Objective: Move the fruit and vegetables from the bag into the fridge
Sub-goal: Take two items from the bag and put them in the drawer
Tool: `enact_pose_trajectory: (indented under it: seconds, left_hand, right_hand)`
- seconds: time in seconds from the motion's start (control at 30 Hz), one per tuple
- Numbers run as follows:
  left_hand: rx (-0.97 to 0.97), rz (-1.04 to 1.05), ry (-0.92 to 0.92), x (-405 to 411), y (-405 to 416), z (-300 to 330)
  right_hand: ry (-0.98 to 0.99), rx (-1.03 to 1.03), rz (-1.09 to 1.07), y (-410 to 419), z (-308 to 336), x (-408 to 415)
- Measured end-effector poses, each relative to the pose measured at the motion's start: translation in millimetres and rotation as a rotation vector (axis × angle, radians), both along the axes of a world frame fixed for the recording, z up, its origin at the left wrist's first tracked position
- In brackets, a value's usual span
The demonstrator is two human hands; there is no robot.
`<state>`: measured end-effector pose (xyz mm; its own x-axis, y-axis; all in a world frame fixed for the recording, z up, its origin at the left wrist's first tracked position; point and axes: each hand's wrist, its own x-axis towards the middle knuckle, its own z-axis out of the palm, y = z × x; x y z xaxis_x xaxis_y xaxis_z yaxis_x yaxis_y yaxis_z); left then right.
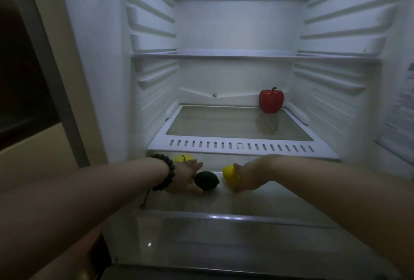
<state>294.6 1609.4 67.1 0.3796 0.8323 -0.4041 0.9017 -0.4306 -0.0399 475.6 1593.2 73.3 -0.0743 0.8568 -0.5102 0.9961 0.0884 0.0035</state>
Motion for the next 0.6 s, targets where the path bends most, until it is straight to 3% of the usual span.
enact_pose_trajectory:
  seconds: [0.2,0.37,0.6]
  left_hand:
    - [-0.094,0.064,-0.109,-15.4,-27.7,29.5]
    - [0.07,0.006,-0.237,-28.1,-48.6,40.7]
    - [0.291,-0.011,-0.435,-38.5,-109.2,46.2]
  right_hand:
    - [-0.045,0.045,0.068,-16.8,20.2,-14.2]
    - [0.119,0.197,0.175,-51.5,30.6,-18.7]
    - [0.348,0.534,0.019,-134.5,46.9,-19.4]
